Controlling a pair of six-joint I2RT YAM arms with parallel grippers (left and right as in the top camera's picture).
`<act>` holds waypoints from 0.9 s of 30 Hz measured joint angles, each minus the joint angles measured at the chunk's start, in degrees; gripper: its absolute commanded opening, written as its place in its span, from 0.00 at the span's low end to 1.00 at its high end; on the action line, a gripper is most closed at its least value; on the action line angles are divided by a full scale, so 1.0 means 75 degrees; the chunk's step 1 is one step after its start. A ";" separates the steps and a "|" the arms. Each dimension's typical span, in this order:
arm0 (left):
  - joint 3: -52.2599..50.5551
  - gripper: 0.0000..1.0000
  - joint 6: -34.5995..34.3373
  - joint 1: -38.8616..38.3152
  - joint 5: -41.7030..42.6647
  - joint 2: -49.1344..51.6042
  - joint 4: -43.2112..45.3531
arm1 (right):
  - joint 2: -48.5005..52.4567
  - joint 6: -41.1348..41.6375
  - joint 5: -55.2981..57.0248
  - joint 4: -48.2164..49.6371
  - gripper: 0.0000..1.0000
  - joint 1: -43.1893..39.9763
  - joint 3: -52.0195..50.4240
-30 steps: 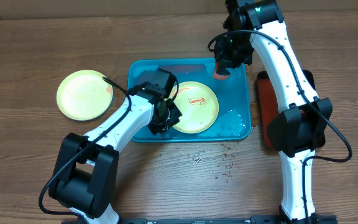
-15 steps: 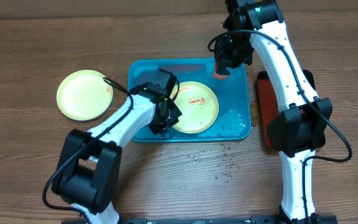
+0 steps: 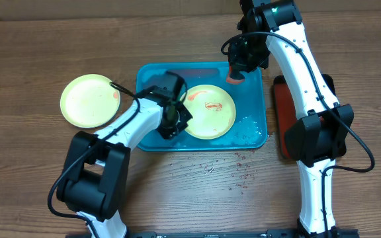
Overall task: Clean dirty plates on tray and stack at the side
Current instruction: 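Pull the yellow plate leftward on the tray with the left gripper, then lower the sponge with the right gripper onto the yellow plate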
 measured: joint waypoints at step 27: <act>0.0003 0.04 0.6181 0.1886 0.0507 0.0003 -0.0073 | 0.0000 -0.0152 -0.0003 0.1422 0.10 0.1067 -0.1985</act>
